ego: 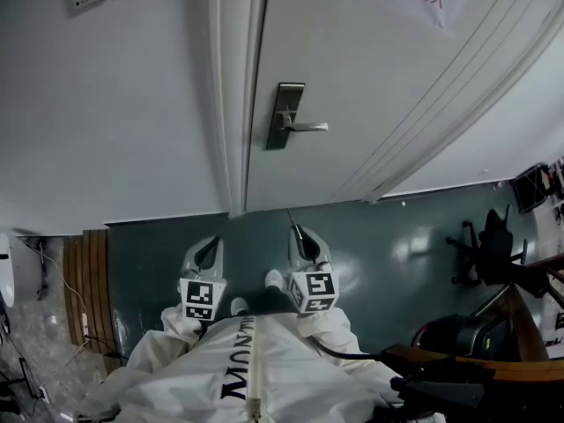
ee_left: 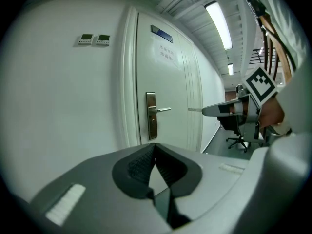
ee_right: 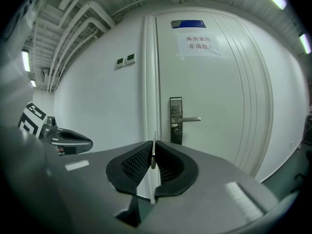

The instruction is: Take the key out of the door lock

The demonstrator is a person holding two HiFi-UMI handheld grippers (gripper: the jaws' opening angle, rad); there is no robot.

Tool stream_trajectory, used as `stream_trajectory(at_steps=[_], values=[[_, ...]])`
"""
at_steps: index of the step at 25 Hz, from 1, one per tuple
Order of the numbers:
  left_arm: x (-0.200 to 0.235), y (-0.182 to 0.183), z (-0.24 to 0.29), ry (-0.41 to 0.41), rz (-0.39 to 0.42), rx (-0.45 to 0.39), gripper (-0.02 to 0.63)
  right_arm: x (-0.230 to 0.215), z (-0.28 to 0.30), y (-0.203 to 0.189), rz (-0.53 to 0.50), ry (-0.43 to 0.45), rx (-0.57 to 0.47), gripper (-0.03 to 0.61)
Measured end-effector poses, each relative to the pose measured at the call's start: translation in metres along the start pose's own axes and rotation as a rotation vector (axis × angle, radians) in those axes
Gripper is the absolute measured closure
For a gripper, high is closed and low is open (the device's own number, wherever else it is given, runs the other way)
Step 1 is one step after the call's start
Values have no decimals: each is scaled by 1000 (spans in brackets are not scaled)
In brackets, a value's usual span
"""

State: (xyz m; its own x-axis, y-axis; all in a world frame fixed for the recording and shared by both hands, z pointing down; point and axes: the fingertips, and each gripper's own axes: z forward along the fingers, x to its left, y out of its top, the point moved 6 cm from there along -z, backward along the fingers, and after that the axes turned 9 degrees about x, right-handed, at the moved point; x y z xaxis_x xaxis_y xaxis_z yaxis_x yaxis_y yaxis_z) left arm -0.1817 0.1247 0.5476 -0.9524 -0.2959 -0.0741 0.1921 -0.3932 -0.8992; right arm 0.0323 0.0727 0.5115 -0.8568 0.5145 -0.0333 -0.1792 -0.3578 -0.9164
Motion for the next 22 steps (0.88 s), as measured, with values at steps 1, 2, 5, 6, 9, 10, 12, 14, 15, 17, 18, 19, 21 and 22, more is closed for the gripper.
stream_trajectory(at_steps=[1, 2, 5, 6, 9, 10, 12, 14, 15, 17, 18, 19, 21, 22], values=[[-2, 1, -2, 0, -2, -7, 614, 0, -4, 0, -2, -3, -1, 557], [-4, 2, -4, 0, -2, -14, 614, -1, -7, 0, -3, -6, -3, 557], [-8, 5, -7, 3, -1, -26, 614, -3, -11, 0, -8, -10, -6, 557], [-9, 6, -7, 6, -1, -28, 614, -3, -11, 1, -12, -9, -7, 557], [-10, 10, -9, 12, 6, -29, 614, -2, -13, 4, -21, -3, -10, 557], [-11, 11, -10, 12, 9, -30, 614, -2, -14, 5, -24, 1, -12, 557], [-13, 15, -9, 13, 20, -31, 614, -2, -15, 6, -31, 10, -13, 557], [-15, 17, -5, 15, 27, -31, 614, -5, -15, 5, -30, 16, -12, 557], [-18, 19, -3, 15, 26, -32, 614, -7, -15, 4, -26, 18, -10, 557], [-24, 19, -1, 10, 25, -32, 614, -11, -16, 1, -20, 19, -6, 557], [-27, 19, -1, 6, 27, -31, 614, -12, -16, 0, -18, 20, -4, 557], [-30, 19, 0, 2, 30, -29, 614, -13, -17, -1, -16, 20, -3, 557], [-34, 20, 0, -5, 37, -26, 614, -16, -17, -2, -14, 20, 0, 557], [-36, 20, 1, -8, 41, -25, 614, -17, -17, -3, -12, 20, 0, 557]])
